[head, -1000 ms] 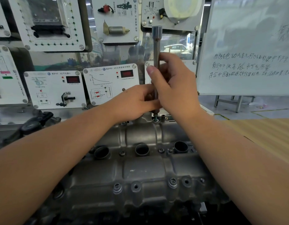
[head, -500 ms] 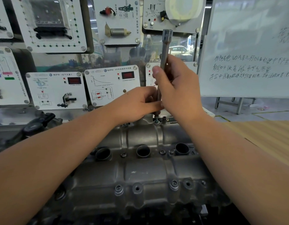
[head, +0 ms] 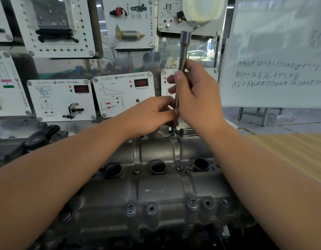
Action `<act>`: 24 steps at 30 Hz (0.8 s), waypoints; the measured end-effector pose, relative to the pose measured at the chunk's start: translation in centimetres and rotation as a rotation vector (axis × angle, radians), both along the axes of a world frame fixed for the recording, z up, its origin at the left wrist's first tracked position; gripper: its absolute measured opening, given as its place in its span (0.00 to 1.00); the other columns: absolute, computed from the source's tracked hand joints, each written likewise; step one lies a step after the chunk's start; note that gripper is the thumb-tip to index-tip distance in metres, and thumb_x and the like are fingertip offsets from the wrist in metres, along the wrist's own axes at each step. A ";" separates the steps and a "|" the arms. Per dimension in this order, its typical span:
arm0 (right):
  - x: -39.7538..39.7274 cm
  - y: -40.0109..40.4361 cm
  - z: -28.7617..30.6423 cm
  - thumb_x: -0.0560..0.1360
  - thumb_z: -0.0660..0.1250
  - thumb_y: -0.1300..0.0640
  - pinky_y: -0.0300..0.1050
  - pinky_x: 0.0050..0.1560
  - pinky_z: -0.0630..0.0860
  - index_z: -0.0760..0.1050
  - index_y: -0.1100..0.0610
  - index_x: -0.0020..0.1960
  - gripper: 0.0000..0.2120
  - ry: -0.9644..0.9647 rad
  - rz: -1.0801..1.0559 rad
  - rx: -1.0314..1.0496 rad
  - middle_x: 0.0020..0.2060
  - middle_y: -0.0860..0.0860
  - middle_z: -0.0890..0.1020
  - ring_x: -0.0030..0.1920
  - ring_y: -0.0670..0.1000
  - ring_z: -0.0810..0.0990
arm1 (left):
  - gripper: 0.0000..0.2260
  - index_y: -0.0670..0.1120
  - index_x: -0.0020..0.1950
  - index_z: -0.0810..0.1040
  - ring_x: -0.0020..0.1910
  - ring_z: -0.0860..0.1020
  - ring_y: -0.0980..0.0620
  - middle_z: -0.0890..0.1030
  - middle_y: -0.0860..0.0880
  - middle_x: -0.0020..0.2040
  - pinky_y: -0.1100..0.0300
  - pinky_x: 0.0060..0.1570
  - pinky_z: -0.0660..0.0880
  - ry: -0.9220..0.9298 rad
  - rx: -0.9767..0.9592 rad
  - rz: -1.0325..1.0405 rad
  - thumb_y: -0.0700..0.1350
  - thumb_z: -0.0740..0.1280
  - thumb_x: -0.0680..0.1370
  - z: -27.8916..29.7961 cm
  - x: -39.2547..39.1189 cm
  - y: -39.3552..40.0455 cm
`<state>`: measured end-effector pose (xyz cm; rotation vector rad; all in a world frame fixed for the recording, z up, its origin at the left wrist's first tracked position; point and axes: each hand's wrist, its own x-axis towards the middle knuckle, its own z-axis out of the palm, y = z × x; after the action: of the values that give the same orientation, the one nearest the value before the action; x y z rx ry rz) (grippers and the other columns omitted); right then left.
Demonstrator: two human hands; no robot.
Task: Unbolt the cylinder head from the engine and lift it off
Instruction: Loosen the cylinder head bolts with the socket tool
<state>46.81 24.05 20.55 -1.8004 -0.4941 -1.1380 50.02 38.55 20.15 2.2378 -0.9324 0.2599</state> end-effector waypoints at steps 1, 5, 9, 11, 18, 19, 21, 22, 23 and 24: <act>0.0 0.0 0.0 0.84 0.58 0.56 0.50 0.50 0.81 0.71 0.57 0.71 0.17 0.014 0.007 0.004 0.46 0.44 0.84 0.45 0.43 0.83 | 0.10 0.49 0.61 0.80 0.46 0.84 0.56 0.86 0.54 0.49 0.51 0.49 0.78 0.010 -0.007 0.000 0.50 0.65 0.83 0.0 0.0 0.0; -0.1 0.2 -0.1 0.83 0.62 0.52 0.42 0.46 0.80 0.65 0.54 0.76 0.22 0.010 0.044 0.009 0.41 0.43 0.84 0.42 0.42 0.83 | 0.10 0.48 0.61 0.79 0.51 0.84 0.45 0.86 0.53 0.49 0.40 0.57 0.77 -0.005 0.018 -0.003 0.51 0.66 0.83 0.2 -0.2 0.1; 0.0 0.1 -0.1 0.81 0.66 0.52 0.32 0.44 0.76 0.74 0.57 0.68 0.17 -0.048 -0.007 -0.002 0.42 0.42 0.82 0.43 0.41 0.81 | 0.13 0.44 0.60 0.79 0.50 0.84 0.45 0.86 0.51 0.48 0.39 0.56 0.77 -0.024 0.017 0.002 0.52 0.69 0.81 0.2 -0.3 0.0; -0.1 0.1 -0.1 0.82 0.64 0.55 0.35 0.44 0.76 0.77 0.59 0.62 0.12 -0.072 -0.027 -0.018 0.42 0.45 0.82 0.42 0.43 0.80 | 0.13 0.45 0.60 0.79 0.50 0.83 0.43 0.86 0.51 0.49 0.39 0.56 0.77 -0.018 0.010 -0.005 0.52 0.68 0.81 0.2 -0.3 0.0; -0.3 0.1 -0.1 0.83 0.60 0.55 0.40 0.44 0.79 0.67 0.55 0.74 0.20 -0.010 0.040 0.009 0.42 0.43 0.84 0.40 0.43 0.82 | 0.10 0.48 0.61 0.80 0.53 0.83 0.43 0.86 0.51 0.51 0.39 0.57 0.77 -0.012 0.020 -0.023 0.50 0.66 0.83 0.2 -0.2 0.1; -0.3 0.1 -0.2 0.83 0.62 0.54 0.38 0.43 0.78 0.67 0.54 0.74 0.21 -0.011 0.039 0.006 0.42 0.43 0.84 0.40 0.43 0.82 | 0.10 0.48 0.60 0.80 0.51 0.84 0.46 0.86 0.52 0.49 0.40 0.56 0.77 -0.022 0.024 -0.018 0.51 0.67 0.82 0.2 -0.2 0.1; -0.4 0.2 -0.1 0.82 0.65 0.52 0.37 0.43 0.77 0.70 0.55 0.71 0.20 -0.020 0.017 -0.008 0.43 0.43 0.83 0.42 0.42 0.81 | 0.10 0.47 0.60 0.79 0.48 0.84 0.46 0.86 0.50 0.48 0.40 0.54 0.78 -0.038 0.037 -0.008 0.51 0.69 0.81 0.2 -0.1 0.0; -0.4 0.2 -0.1 0.81 0.66 0.53 0.38 0.44 0.77 0.73 0.56 0.68 0.17 -0.033 0.003 -0.018 0.43 0.44 0.83 0.42 0.43 0.81 | 0.11 0.46 0.60 0.79 0.49 0.83 0.44 0.86 0.48 0.49 0.40 0.54 0.78 -0.038 0.040 -0.010 0.50 0.69 0.81 0.2 -0.1 0.0; -0.4 0.2 0.0 0.82 0.65 0.54 0.40 0.44 0.77 0.76 0.57 0.63 0.13 -0.051 -0.016 -0.032 0.42 0.46 0.82 0.41 0.45 0.80 | 0.13 0.44 0.61 0.78 0.48 0.84 0.45 0.85 0.47 0.49 0.42 0.53 0.79 -0.034 0.037 -0.016 0.50 0.69 0.81 0.1 0.0 -0.1; -0.4 0.1 0.0 0.82 0.64 0.55 0.44 0.43 0.76 0.77 0.59 0.58 0.10 -0.061 -0.035 -0.047 0.40 0.48 0.82 0.40 0.47 0.79 | 0.13 0.44 0.60 0.79 0.44 0.84 0.49 0.85 0.49 0.48 0.45 0.49 0.80 -0.028 0.028 -0.020 0.51 0.69 0.81 0.1 0.0 0.0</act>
<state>46.41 24.16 20.60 -1.8258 -0.5304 -1.2175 50.07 38.50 20.23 2.2547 -0.9780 0.2719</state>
